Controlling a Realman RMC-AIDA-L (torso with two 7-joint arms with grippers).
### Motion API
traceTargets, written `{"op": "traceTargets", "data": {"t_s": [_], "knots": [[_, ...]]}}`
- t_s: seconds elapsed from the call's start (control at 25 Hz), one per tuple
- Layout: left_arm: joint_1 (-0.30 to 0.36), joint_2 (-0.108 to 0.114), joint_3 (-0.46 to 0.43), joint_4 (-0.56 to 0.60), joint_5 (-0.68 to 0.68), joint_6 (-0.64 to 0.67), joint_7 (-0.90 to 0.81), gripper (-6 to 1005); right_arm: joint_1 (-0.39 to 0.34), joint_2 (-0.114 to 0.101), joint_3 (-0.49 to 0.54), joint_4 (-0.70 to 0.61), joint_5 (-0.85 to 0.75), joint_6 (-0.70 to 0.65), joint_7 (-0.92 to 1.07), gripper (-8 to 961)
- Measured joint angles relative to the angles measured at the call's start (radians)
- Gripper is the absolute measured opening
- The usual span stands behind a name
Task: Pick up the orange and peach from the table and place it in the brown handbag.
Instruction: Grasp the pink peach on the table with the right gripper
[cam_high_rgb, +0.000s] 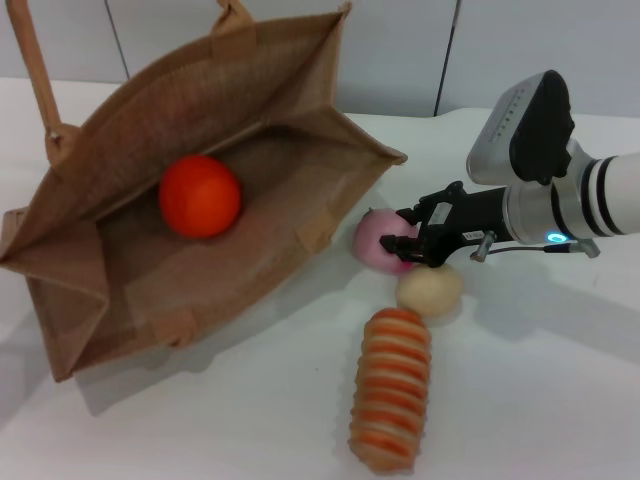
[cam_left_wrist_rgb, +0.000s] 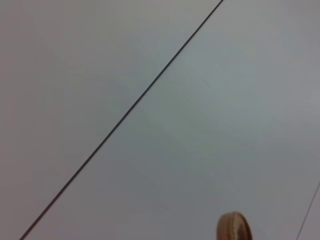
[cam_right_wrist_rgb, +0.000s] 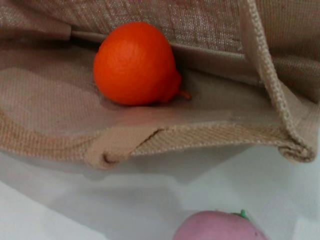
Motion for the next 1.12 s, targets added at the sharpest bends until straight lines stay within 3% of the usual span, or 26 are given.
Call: {"op": "traceTargets", "data": {"t_s": [0.84,1.12], "knots": [[0.014,0.001,0.002,0.0,0.002,0.025,0.0,101,-0.022,-0.002,-0.008,-0.02,0.019,-0.019,0.019,313],[0.017,0.003,0.007,0.0,0.001,0.027,0.0,99,-0.119,-0.002,-0.007,-0.188,0.134,-0.18,0.02,256]]}}
